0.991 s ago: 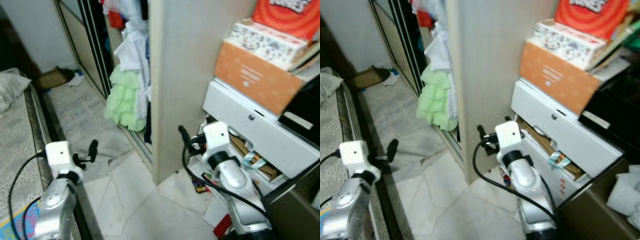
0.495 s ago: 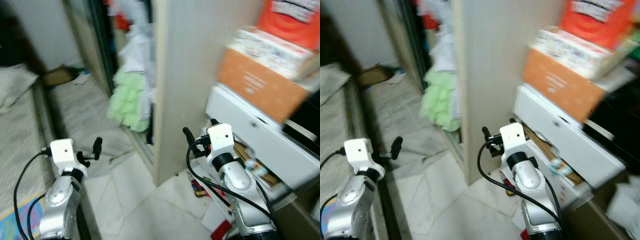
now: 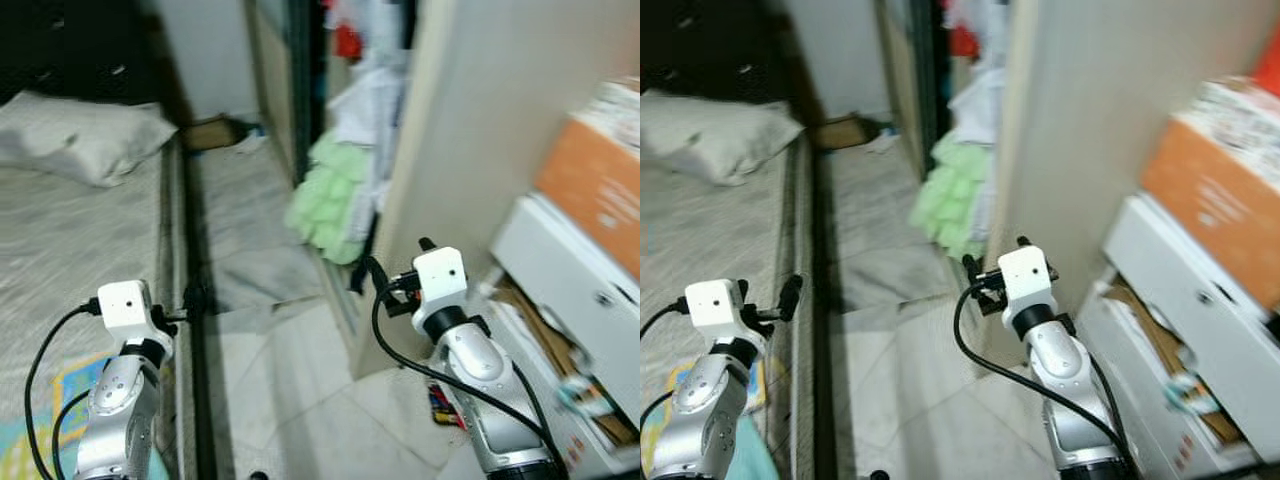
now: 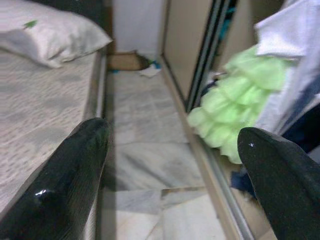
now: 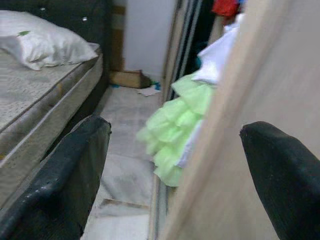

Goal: Clean up the room

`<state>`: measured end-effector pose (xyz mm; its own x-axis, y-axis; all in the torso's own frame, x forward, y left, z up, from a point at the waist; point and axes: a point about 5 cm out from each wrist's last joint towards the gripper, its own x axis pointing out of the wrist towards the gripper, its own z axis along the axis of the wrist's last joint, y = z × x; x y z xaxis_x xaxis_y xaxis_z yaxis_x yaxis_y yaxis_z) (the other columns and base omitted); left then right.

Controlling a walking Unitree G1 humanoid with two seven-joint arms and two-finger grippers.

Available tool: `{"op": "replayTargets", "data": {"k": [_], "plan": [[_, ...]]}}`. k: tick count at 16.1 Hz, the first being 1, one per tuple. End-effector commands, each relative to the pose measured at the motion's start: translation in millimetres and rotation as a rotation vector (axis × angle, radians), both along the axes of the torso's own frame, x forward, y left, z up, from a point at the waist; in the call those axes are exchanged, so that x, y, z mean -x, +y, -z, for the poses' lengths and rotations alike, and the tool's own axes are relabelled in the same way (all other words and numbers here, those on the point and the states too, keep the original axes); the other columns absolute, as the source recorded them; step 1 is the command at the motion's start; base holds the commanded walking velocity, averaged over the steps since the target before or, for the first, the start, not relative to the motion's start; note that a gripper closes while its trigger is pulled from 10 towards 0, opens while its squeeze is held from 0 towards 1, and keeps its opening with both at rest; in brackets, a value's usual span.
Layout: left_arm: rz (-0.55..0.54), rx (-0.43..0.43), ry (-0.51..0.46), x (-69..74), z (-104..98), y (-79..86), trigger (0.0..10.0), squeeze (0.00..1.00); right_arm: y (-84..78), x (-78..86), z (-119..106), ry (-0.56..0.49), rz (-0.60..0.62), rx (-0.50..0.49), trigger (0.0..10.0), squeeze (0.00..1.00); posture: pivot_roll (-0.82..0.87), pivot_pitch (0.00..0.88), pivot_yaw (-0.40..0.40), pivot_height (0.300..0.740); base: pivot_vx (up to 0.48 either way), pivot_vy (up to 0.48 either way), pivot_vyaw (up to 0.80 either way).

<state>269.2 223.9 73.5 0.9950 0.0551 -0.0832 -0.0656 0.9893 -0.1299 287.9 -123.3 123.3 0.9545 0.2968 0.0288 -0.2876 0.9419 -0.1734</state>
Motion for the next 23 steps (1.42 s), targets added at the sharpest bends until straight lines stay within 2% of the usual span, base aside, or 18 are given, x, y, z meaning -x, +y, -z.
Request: {"op": "replayTargets", "data": {"k": [1,23], "plan": [[0.003,-0.004,-0.002,0.1,-0.7,0.3,10.0,0.00,-0.8,-0.5,-3.3,-0.013,0.001,0.000,10.0,0.00,-0.15,0.074,-0.001,0.740,0.000,0.000,0.80],[0.009,-0.008,-0.010,-2.1,-0.6,-2.5,10.0,0.00,2.3,-3.2,-3.8,-0.022,-0.020,0.006,10.0,0.00,-0.14,0.061,-0.004,0.740,0.000,0.000,0.80]]}}
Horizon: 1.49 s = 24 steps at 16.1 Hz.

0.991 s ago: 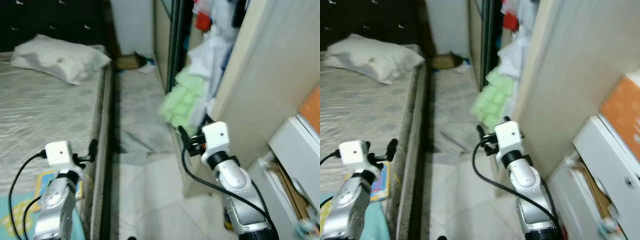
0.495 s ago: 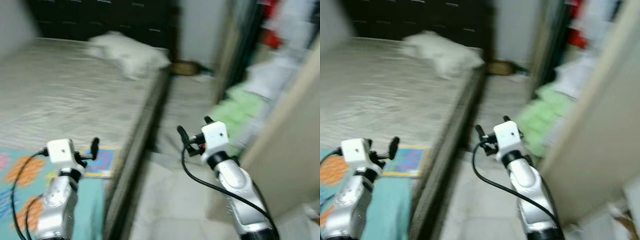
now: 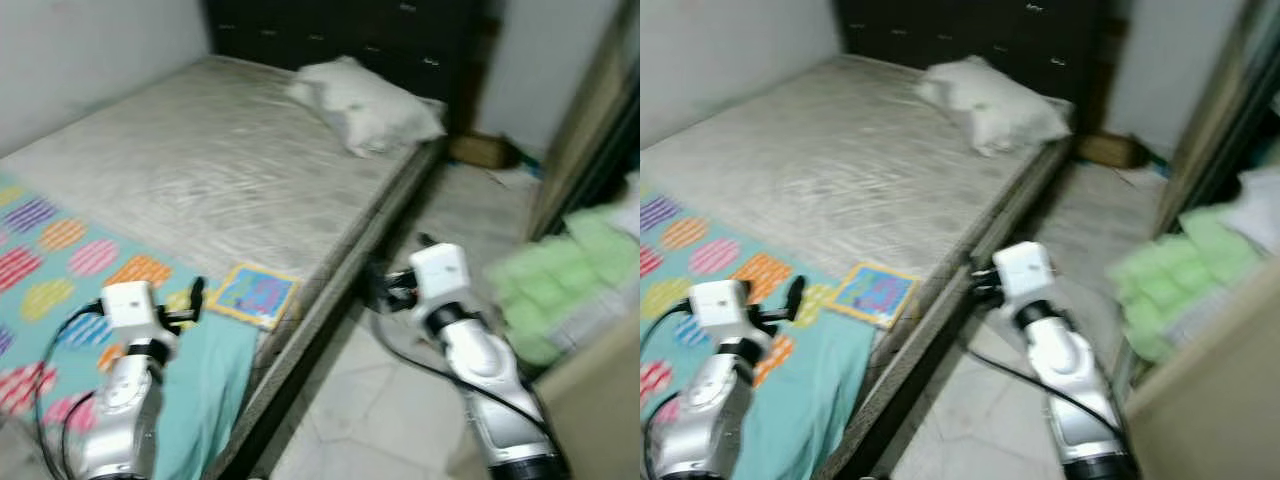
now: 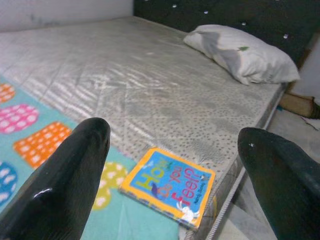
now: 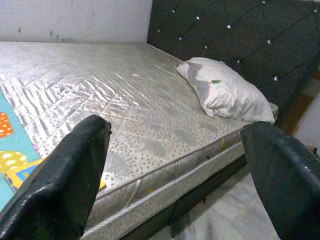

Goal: Clean up the room

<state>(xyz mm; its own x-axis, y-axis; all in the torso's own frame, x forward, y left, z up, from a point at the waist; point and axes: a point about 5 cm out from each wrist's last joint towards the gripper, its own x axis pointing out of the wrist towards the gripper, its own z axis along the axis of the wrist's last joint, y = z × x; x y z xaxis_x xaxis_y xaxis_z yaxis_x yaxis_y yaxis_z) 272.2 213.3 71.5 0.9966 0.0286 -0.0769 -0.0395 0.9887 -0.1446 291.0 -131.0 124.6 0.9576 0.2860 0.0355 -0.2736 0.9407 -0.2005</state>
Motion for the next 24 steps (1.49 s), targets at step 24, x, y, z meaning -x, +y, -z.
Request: {"op": "replayTargets", "data": {"k": [24], "plan": [[0.269,-0.241,-0.057,-18.1,-28,-27.6,10.0,0.00,5.2,-26.7,-7,0.010,-0.083,0.039,10.0,0.00,-0.12,0.000,0.027,0.740,0.000,0.000,0.59]]}}
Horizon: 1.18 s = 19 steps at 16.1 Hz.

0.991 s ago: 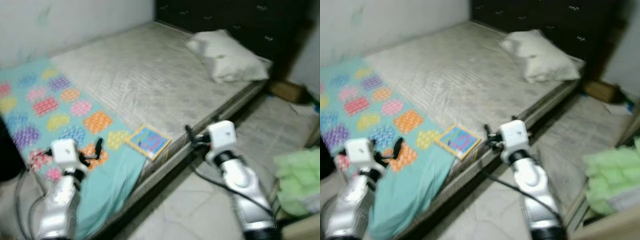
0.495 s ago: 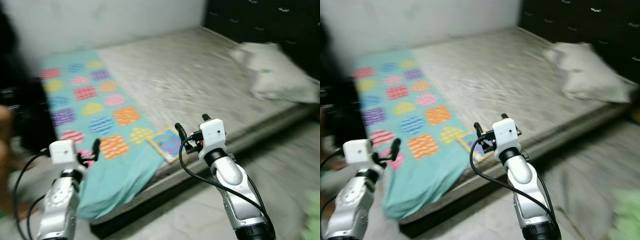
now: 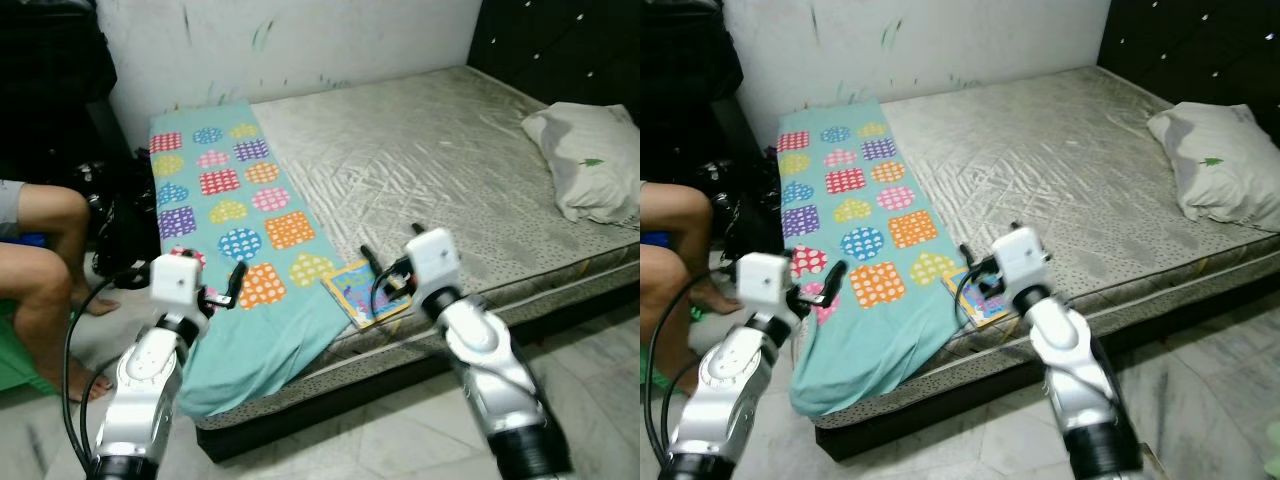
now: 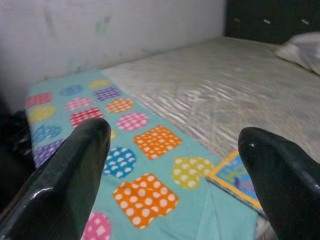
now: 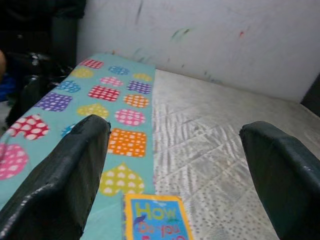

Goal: Clean up the room

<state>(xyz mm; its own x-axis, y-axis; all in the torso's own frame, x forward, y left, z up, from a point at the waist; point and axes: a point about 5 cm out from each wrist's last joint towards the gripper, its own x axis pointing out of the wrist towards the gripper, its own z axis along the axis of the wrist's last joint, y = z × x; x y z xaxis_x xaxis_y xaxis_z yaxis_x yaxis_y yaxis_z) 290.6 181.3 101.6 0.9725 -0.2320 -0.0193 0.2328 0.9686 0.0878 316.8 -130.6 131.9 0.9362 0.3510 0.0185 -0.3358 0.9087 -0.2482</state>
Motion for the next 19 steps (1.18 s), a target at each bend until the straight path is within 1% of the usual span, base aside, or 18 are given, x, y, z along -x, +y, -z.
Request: {"op": "replayTargets", "data": {"k": [1,2,3,4,5,7,8,9,10,12,13,14,15,16,17,18,19], "plan": [[0.050,-0.035,0.030,-2.7,3,1.4,10.0,0.00,0.7,-7.4,3,0.036,-0.002,0.002,10.0,0.00,-0.12,0.000,0.032,0.740,0.000,0.000,0.00],[0.118,-0.065,0.033,-3.9,5,-4.9,10.0,0.00,-0.1,-10.1,6,0.029,-0.022,0.068,10.0,0.00,-0.11,0.000,0.040,0.740,0.000,0.000,0.00],[0.164,-0.086,0.030,-4.0,6,-9.1,10.0,0.00,1.6,-11.5,6,0.017,-0.038,0.093,10.0,0.00,-0.11,0.000,0.040,0.740,0.000,0.000,0.00],[0.199,-0.113,0.013,-5.4,8,-18.0,10.0,0.00,6.0,-11.8,6,0.011,-0.047,0.096,10.0,0.00,-0.11,0.000,0.049,0.740,0.000,0.000,0.00],[0.185,-0.107,0.002,-8.3,7,-21.9,10.0,0.00,7.4,-11.8,7,0.007,-0.036,0.082,10.0,0.00,-0.12,0.000,0.053,0.740,0.000,0.000,0.00],[0.132,-0.072,-0.004,-11.7,7,-20.8,10.0,0.00,4.0,-12.2,3,-0.026,-0.016,0.070,10.0,0.00,-0.13,0.000,0.044,0.740,0.000,0.000,0.00],[0.091,-0.071,-0.015,-8.8,8,-14.5,10.0,0.00,-0.9,-10.7,3,-0.037,0.013,0.062,10.0,0.00,-0.13,0.000,0.034,0.740,0.000,0.000,0.00],[-0.031,-0.061,-0.042,-2.3,11,4.0,10.0,0.00,-15.1,-7.4,6,-0.045,0.098,0.037,10.0,0.00,-0.13,0.000,0.019,0.740,0.000,0.000,0.00],[-0.115,-0.047,-0.055,1.3,10,18.4,10.0,0.00,-24.1,-5.0,13,0.004,0.163,-0.020,10.0,0.00,-0.13,0.000,0.012,0.740,0.000,0.000,0.00],[-0.234,-0.036,-0.081,8.1,8,36.8,10.0,0.00,-34.9,2.0,15,-0.006,0.222,-0.056,10.0,0.00,-0.12,0.000,0.011,0.740,0.000,0.000,0.00],[-0.263,-0.035,-0.092,10.4,7,41.3,10.0,0.00,-36.5,2.9,13,-0.008,0.243,-0.095,10.0,0.00,-0.10,0.000,0.026,0.740,0.000,0.000,0.00],[-0.257,-0.042,-0.097,11.8,6,41.0,10.0,0.00,-32.6,1.1,11,-0.015,0.225,-0.116,10.0,0.00,-0.11,0.000,0.027,0.740,0.000,0.000,0.00],[-0.238,-0.053,-0.098,12.7,6,38.7,10.0,0.00,-28.8,0.7,9,-0.024,0.201,-0.108,10.0,0.00,-0.11,0.000,0.030,0.740,0.000,0.000,0.00],[-0.220,-0.062,-0.094,14.5,8,35.6,10.0,0.00,-23.5,1.9,8,-0.041,0.162,-0.074,10.0,0.00,-0.10,0.000,0.028,0.740,0.000,0.000,0.00],[-0.227,-0.067,-0.098,15.6,8,36.7,10.0,0.00,-24.0,5.2,11,-0.035,0.160,-0.039,10.0,0.00,-0.10,0.000,0.015,0.740,0.000,0.000,0.00],[-0.235,-0.064,-0.101,17.0,8,38.0,10.0,0.00,-26.2,7.7,13,-0.030,0.173,-0.031,10.0,0.00,-0.10,0.000,0.011,0.740,0.000,0.000,0.00],[-0.269,-0.066,-0.101,20.6,9,43.7,10.0,0.00,-34.6,13.7,17,-0.009,0.215,-0.047,10.0,0.00,-0.11,0.000,0.001,0.740,0.000,0.000,0.00]]}}
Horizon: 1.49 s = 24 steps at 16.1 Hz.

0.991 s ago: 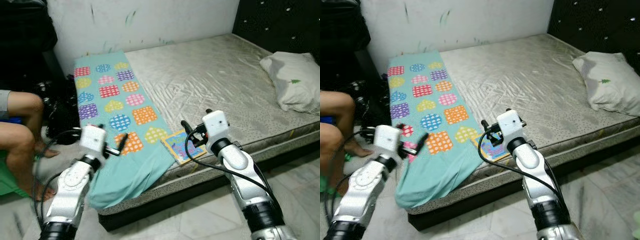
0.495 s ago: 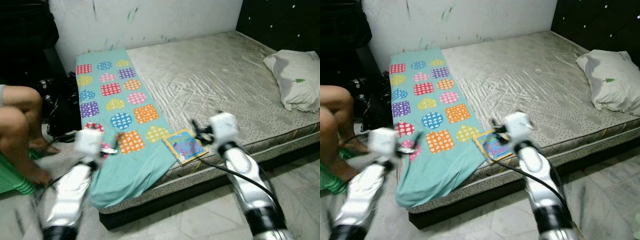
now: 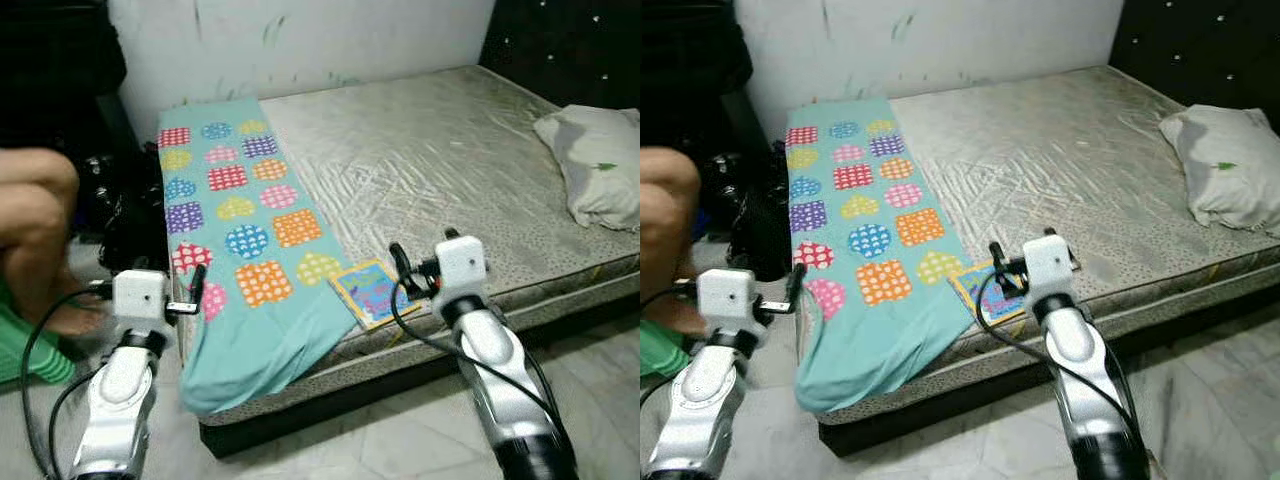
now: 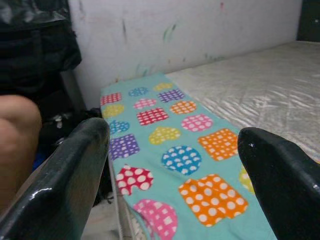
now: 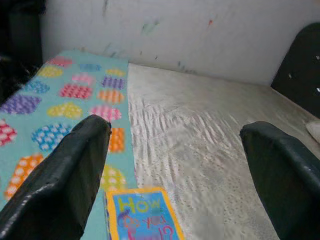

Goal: Clean up the room

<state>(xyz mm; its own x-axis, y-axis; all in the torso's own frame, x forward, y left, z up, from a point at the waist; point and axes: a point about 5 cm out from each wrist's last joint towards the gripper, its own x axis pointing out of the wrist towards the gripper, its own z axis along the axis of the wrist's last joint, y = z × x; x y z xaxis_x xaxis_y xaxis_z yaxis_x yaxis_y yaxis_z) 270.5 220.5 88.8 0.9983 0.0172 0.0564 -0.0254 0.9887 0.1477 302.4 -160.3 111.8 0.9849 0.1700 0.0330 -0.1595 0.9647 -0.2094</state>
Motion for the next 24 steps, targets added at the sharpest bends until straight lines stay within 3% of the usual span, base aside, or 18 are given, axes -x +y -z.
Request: {"op": "replayTargets", "data": {"k": [1,2,6,9,15,24], "plan": [[-0.032,-0.001,-0.016,5.1,-4,7.1,10.0,0.00,-8.4,5.5,-1,0.003,0.033,-0.012,10.0,0.00,-0.11,0.000,-0.006,0.740,0.000,0.000,0.00],[-0.040,0.013,-0.002,12.9,-1,7.9,10.0,0.00,-13.2,15.9,3,0.019,0.016,-0.009,10.0,0.00,-0.11,0.000,-0.006,0.740,0.000,0.000,0.00],[-0.012,0.022,0.050,28.0,10,1.7,10.0,0.00,-12.2,28.9,-1,0.018,-0.008,0.024,10.0,0.00,-0.13,0.000,0.012,0.740,0.000,0.000,0.40],[0.039,0.050,0.074,26.8,10,-6.3,10.0,0.00,-4.9,32.0,1,0.027,-0.019,0.019,10.0,0.00,-0.15,0.000,0.021,0.740,0.000,0.000,0.80],[0.039,0.147,0.068,30.9,2,-10.5,10.0,0.00,2.3,38.0,-2,0.045,-0.042,-0.005,10.0,0.00,-0.13,0.070,0.006,0.740,0.000,0.000,0.00],[0.068,0.143,0.095,34.4,1,-11.5,10.0,0.00,4.6,33.6,-5,0.043,-0.044,0.003,10.0,0.00,-0.11,0.059,0.002,0.740,0.250,0.000,0.00]]}}
